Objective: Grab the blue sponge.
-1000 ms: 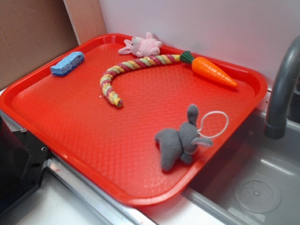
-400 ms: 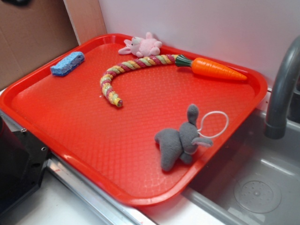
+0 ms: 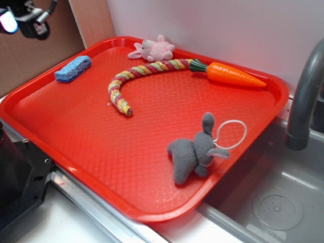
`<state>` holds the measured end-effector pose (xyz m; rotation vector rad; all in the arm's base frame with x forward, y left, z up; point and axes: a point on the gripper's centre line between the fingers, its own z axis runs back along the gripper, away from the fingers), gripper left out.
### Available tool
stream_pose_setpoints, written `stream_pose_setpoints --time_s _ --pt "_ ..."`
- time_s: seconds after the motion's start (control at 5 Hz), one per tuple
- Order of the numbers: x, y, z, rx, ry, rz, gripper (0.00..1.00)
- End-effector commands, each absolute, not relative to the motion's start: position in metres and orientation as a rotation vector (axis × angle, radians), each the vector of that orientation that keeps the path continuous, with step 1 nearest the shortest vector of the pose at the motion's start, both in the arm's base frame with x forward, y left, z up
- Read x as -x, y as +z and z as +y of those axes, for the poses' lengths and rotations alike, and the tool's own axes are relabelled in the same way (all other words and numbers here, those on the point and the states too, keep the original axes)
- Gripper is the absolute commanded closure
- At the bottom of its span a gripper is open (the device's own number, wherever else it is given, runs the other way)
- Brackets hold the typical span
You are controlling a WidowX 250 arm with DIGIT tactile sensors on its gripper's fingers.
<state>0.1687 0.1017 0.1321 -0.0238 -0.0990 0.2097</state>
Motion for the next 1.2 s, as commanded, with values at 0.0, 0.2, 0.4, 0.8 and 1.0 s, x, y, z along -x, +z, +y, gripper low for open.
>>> stream_pose_setpoints --time_s 0.0,0.2,0.4,0.8,1.0 --pt "-0.211 0.096 0.127 -0.07 0.16 -0.148 0.0" --pt "-0.22 0.088 0.126 -0.052 0.08 -0.193 0.0" --pt "-0.225 0.074 0.138 -0.084 0.089 -0.173 0.0" --pt "-0.23 0.055 0.168 -0.104 0.089 -0.161 0.0" --pt "-0.239 0.037 0.173 -0.106 0.113 -0.16 0.0"
